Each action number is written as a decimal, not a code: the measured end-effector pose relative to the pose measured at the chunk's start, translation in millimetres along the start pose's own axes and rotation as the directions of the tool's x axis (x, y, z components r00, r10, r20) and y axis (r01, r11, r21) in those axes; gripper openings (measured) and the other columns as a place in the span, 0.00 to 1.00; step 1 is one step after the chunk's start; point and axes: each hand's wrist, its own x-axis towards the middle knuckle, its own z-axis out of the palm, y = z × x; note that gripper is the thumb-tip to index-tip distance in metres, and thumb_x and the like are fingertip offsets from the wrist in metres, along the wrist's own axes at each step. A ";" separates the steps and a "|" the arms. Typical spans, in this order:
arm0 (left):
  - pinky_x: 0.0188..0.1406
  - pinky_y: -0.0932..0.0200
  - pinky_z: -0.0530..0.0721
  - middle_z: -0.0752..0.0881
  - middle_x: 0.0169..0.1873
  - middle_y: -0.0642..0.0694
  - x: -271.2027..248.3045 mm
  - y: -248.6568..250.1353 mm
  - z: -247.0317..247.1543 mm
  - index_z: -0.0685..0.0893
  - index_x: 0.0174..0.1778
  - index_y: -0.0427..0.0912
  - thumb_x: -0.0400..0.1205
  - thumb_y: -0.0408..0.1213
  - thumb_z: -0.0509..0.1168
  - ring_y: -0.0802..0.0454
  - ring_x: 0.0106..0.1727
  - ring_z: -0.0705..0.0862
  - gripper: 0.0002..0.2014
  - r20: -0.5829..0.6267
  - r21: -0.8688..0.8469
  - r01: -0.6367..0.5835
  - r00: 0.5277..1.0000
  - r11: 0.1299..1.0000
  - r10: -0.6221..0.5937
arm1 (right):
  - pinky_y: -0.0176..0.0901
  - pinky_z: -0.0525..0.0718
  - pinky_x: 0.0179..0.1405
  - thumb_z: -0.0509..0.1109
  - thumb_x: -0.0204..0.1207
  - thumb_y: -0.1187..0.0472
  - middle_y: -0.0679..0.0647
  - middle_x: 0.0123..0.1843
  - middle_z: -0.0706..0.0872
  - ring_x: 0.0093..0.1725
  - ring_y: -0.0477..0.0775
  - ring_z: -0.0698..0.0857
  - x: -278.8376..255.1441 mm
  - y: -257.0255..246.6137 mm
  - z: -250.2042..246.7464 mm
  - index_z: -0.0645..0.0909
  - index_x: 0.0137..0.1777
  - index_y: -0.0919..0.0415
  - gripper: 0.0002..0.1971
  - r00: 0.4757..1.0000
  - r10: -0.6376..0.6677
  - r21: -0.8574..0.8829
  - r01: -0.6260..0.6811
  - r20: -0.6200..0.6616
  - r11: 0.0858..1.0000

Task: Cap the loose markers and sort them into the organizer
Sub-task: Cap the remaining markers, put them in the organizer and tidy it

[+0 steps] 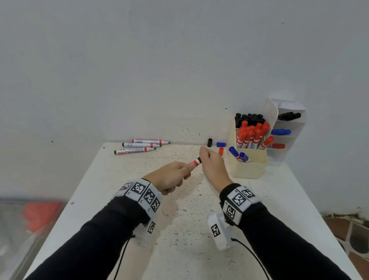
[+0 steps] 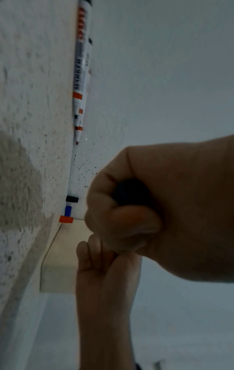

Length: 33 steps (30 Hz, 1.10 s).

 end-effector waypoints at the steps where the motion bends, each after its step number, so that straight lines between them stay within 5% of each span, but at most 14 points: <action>1: 0.16 0.66 0.63 0.68 0.24 0.50 2.6 -1.0 -1.8 0.68 0.34 0.45 0.83 0.60 0.47 0.55 0.18 0.63 0.23 -0.017 0.047 -0.012 1.000 0.999 0.013 | 0.39 0.63 0.29 0.54 0.84 0.54 0.48 0.26 0.65 0.27 0.46 0.64 1.6 -1.1 0.2 0.64 0.28 0.55 0.20 1.000 -0.013 -0.007 0.013 -0.004 1.000; 3: 0.22 0.63 0.71 0.73 0.28 0.49 8.4 -3.6 -6.4 0.72 0.38 0.46 0.83 0.59 0.46 0.54 0.23 0.70 0.22 -0.057 0.114 -0.048 0.997 0.992 0.055 | 0.38 0.67 0.30 0.58 0.83 0.52 0.48 0.26 0.69 0.27 0.47 0.68 6.2 -5.7 0.6 0.66 0.30 0.54 0.18 1.000 -0.029 0.012 0.029 -0.010 1.000; 6: 0.45 0.58 0.77 0.82 0.42 0.48 15.1 -4.9 -15.6 0.79 0.53 0.49 0.84 0.60 0.42 0.51 0.40 0.81 0.25 -0.136 0.120 -0.112 0.982 0.986 0.128 | 0.40 0.75 0.31 0.64 0.80 0.51 0.53 0.32 0.80 0.28 0.49 0.76 16.9 -15.2 -1.9 0.73 0.37 0.56 0.12 0.998 -0.058 0.054 0.059 -0.032 0.997; 8: 0.65 0.51 0.72 0.81 0.61 0.46 21.8 -10.2 -26.4 0.76 0.69 0.48 0.84 0.58 0.38 0.48 0.62 0.79 0.29 -0.192 0.165 -0.101 0.973 0.981 0.132 | 0.40 0.81 0.35 0.65 0.80 0.56 0.56 0.39 0.85 0.33 0.51 0.82 23.6 -24.3 -6.8 0.78 0.46 0.60 0.07 0.989 -0.127 0.029 0.130 -0.079 0.991; 10: 0.73 0.50 0.65 0.73 0.73 0.42 32.4 -24.8 -42.9 0.71 0.74 0.41 0.87 0.52 0.40 0.46 0.73 0.71 0.27 -0.277 0.264 -0.008 0.957 0.964 0.084 | 0.40 0.84 0.42 0.66 0.79 0.61 0.55 0.44 0.85 0.38 0.50 0.83 31.5 -33.9 -16.1 0.80 0.54 0.63 0.08 0.965 -0.214 -0.006 0.216 -0.152 0.976; 13: 0.74 0.44 0.67 0.68 0.76 0.39 48.3 -52.9 -69.5 0.70 0.74 0.41 0.87 0.47 0.46 0.41 0.74 0.69 0.23 -0.401 0.417 0.250 0.913 0.874 -0.070 | 0.24 0.78 0.43 0.63 0.81 0.65 0.51 0.48 0.83 0.41 0.40 0.81 46.1 -49.2 -40.6 0.79 0.62 0.66 0.12 0.892 -0.374 -0.177 0.337 -0.253 0.925; 15: 0.73 0.44 0.68 0.64 0.77 0.41 52.9 -64.4 -81.7 0.66 0.76 0.44 0.86 0.47 0.48 0.42 0.75 0.68 0.22 -0.477 0.498 0.389 0.869 0.775 -0.130 | 0.21 0.75 0.48 0.59 0.83 0.65 0.53 0.52 0.82 0.48 0.43 0.80 56.5 -57.9 -61.0 0.77 0.64 0.66 0.13 0.838 -0.448 -0.262 0.377 -0.312 0.888; 20: 0.75 0.47 0.63 0.66 0.77 0.47 63.7 -83.7 -100.7 0.59 0.79 0.47 0.86 0.43 0.49 0.47 0.76 0.66 0.23 -0.549 0.573 0.464 0.829 0.676 -0.103 | 0.16 0.72 0.48 0.55 0.84 0.67 0.56 0.56 0.80 0.52 0.43 0.78 81.2 -62.6 -105.6 0.77 0.63 0.66 0.13 0.747 -0.517 -0.391 0.365 -0.418 0.845; 24: 0.69 0.51 0.70 0.71 0.71 0.48 69.6 -91.1 -100.9 0.66 0.74 0.48 0.85 0.37 0.49 0.48 0.70 0.72 0.20 -0.573 0.614 0.477 0.817 0.629 -0.061 | 0.29 0.73 0.51 0.54 0.84 0.67 0.59 0.58 0.81 0.53 0.49 0.79 94.1 -52.9 -120.9 0.76 0.63 0.67 0.13 0.749 -0.532 -0.472 0.332 -0.394 0.817; 33: 0.66 0.52 0.70 0.74 0.65 0.49 76.7 -93.2 -95.5 0.76 0.66 0.52 0.86 0.43 0.50 0.49 0.69 0.69 0.15 -0.589 0.639 0.465 0.808 0.612 0.001 | 0.42 0.78 0.55 0.53 0.83 0.69 0.57 0.61 0.81 0.59 0.51 0.80 103.7 -46.3 -123.2 0.77 0.62 0.62 0.14 0.816 -0.498 -0.547 0.284 -0.294 0.788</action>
